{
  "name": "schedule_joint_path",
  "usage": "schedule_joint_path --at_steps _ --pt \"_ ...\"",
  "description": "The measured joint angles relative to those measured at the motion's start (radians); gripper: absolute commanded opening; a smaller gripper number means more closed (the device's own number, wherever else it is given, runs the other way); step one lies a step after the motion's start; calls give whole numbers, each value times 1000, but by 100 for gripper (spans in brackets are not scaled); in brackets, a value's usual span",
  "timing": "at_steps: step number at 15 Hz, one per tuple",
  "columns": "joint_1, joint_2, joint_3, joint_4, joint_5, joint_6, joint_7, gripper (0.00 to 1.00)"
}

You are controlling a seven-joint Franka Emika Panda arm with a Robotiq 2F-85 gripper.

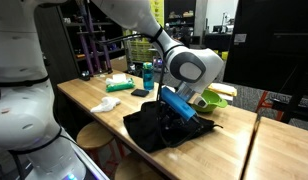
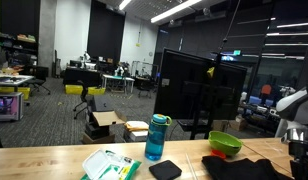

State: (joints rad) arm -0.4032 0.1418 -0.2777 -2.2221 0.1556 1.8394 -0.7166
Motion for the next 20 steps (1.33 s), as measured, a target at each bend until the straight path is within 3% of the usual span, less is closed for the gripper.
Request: schedule_joint_path --at_steps 1,2,4,7,8,9,10,13,14,15,17,20 --pt "0 0 0 0 0 0 0 33" --pt "0 0 0 0 0 0 0 58" --pt "0 1 0 0 0 0 0 63" --pt "0 4 -2 0 0 0 0 82" --pt "0 6 -2 0 0 0 0 55" --pt "0 8 -2 0 1 1 0 43" --pt "0 10 -2 0 1 1 -1 43" --pt "0 14 -2 0 1 7 -1 25" --pt "0 15 -2 0 1 7 -1 29" --pt "0 15 -2 0 1 8 -1 57" --pt "0 16 -2 0 1 11 -2 55" --pt "1 26 0 -1 -1 28 -1 70"
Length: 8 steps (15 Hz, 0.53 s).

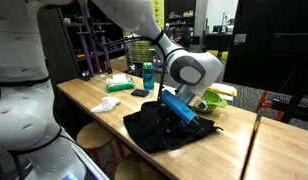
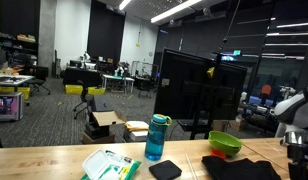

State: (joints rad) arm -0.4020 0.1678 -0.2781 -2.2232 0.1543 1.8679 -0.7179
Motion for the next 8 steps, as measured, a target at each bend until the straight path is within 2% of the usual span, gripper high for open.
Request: schedule_joint_path --at_steps 4,8 --pt "13 33 8 -9 -33 50 6 97" --pt "44 52 20 -46 -126 113 47 100"
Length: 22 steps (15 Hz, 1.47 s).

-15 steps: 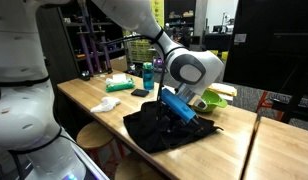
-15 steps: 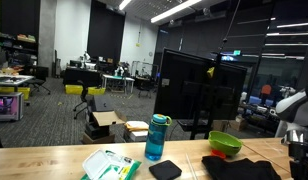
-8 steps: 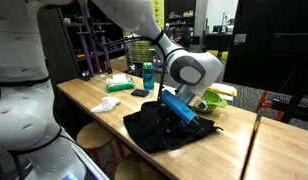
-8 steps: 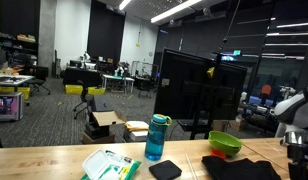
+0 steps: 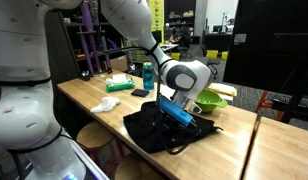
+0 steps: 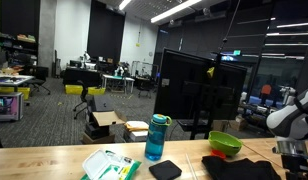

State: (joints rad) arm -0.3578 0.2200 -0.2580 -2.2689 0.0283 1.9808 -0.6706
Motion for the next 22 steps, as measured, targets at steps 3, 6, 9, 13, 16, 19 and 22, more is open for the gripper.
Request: schedule_joint_path --at_steps 3,6,9,13,16,19,22 --pt "31 -1 7 -41 -104 55 64 73" --pt "52 -7 9 -71 -194 97 131 52" --pt "55 -21 9 -86 -235 102 151 28" --pt "55 -51 9 -105 -241 102 151 1" --pt "55 -77 9 -119 -241 102 151 0" --pt "55 -101 9 -130 -241 102 151 1" --pt "55 -118 11 -137 -241 102 149 1"
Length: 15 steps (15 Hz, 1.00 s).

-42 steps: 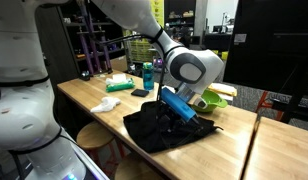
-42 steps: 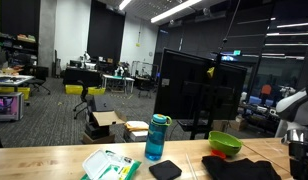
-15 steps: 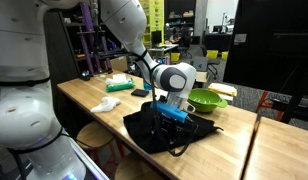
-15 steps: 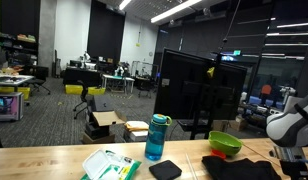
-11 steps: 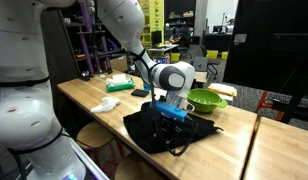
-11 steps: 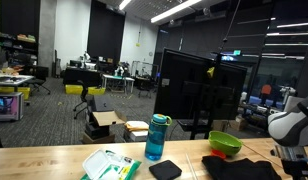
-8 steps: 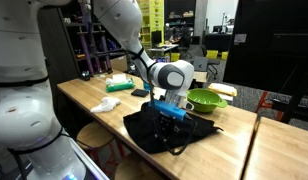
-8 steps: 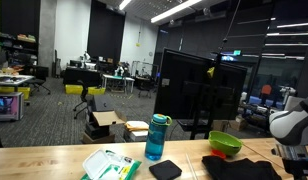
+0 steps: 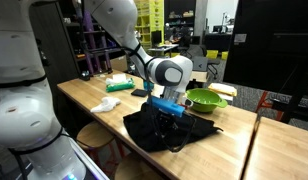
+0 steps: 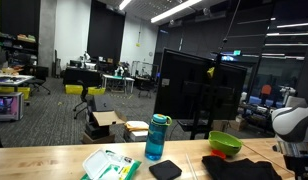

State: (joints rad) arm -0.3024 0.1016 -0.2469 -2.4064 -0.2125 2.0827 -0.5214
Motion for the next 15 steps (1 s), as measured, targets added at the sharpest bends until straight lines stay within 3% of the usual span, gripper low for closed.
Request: schedule_joint_path --at_steps 6,15 --pt "13 -39 18 -23 0 0 -6 1" --pt "98 -181 67 -78 0 0 -18 1"
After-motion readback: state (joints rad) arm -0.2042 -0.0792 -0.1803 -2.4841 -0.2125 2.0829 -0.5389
